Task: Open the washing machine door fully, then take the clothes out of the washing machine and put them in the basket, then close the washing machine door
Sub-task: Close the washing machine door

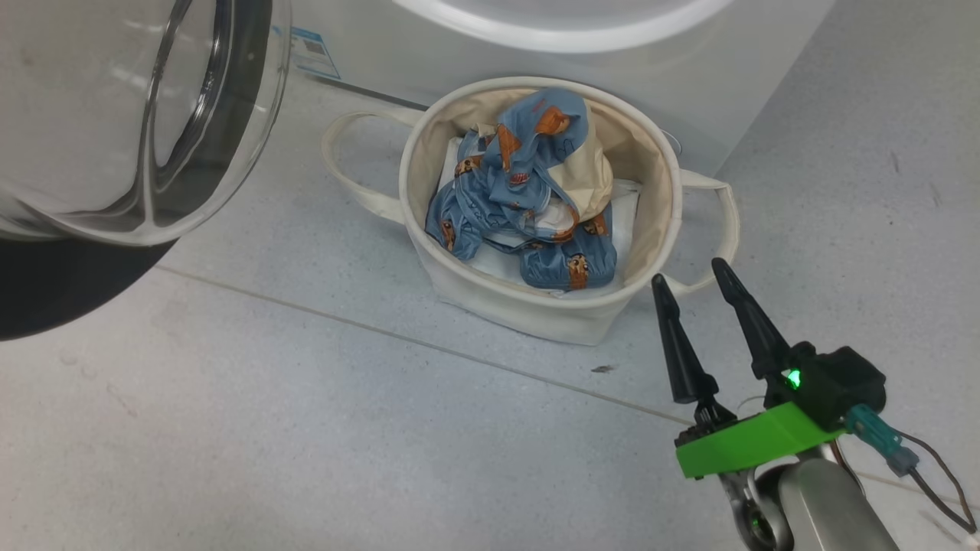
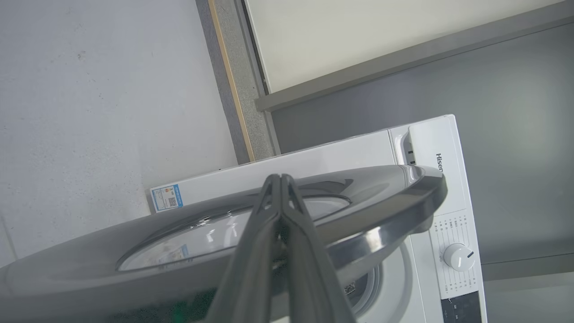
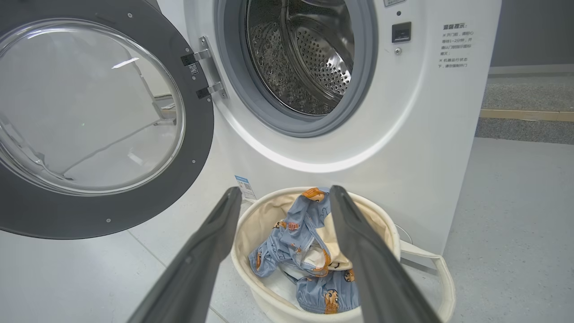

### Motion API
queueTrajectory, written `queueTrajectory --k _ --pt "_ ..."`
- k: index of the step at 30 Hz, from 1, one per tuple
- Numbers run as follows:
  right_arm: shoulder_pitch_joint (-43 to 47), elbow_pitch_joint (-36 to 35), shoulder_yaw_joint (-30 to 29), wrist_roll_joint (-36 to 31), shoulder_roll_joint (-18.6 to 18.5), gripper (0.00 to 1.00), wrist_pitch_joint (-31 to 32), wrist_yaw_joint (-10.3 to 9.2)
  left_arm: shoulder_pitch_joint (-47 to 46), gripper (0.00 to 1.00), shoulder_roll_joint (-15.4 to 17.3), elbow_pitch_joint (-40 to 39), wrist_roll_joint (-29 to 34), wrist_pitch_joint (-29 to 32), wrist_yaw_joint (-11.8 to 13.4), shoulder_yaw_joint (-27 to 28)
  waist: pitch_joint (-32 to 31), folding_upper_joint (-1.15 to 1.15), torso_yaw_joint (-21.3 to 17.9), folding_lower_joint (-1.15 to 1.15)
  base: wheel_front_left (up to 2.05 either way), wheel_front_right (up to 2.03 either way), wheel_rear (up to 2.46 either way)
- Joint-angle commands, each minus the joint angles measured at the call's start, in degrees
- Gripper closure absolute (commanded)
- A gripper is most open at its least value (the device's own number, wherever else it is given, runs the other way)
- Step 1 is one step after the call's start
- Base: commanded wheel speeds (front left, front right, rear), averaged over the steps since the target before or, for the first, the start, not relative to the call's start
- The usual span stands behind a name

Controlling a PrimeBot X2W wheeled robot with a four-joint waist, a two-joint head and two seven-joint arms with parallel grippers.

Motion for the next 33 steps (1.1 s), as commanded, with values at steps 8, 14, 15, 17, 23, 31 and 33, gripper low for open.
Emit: queueTrajectory --k 8,14,15,17,23,31,33 --pt "-1.32 -1.80 1.27 -0.80 0.16 0.00 -0.28 0.01 2.31 1.00 1.68 -6.62 -2.31 5.02 3.03 0.27 0.24 0.00 0.04 0.00 0.00 0.00 0.00" --pt "-1.48 -1.91 1.16 -0.40 0.16 0.00 -0.28 0.01 5.97 1.00 0.53 -13.51 -2.37 10.25 4.12 -4.12 0.07 0.00 0.54 0.00 0.00 0.00 0.00" --pt "-1.51 -1.87 1.27 -0.32 0.16 0.00 -0.28 0.01 6.76 1.00 0.40 -14.88 -2.05 11.03 4.21 -5.14 0.02 0.00 0.68 0.00 0.00 0.00 0.00" --pt "-1.65 -1.81 1.63 -0.04 0.16 0.00 -0.28 0.01 8.23 1.00 0.19 -17.44 -1.39 12.37 4.48 -7.06 -0.15 0.00 0.84 0.00 0.00 0.00 0.00" --pt "-2.02 -1.71 2.03 1.25 0.16 0.00 -0.28 0.01 10.95 1.00 -1.06 -24.24 -0.74 15.16 3.95 -11.35 -0.83 0.00 0.46 0.00 0.00 0.00 0.00" --pt "-2.62 -1.36 2.09 2.51 0.16 0.00 -0.28 0.01 12.87 1.00 -3.83 -30.67 0.99 17.32 2.21 -19.08 -1.59 0.00 -1.50 0.00 0.00 0.00 0.00" --pt "-2.80 -1.49 1.95 2.84 0.16 0.00 -0.28 0.01 12.64 1.00 -4.60 -31.28 1.81 16.80 1.27 -20.47 -1.51 0.00 -2.12 0.00 0.00 0.00 0.00"
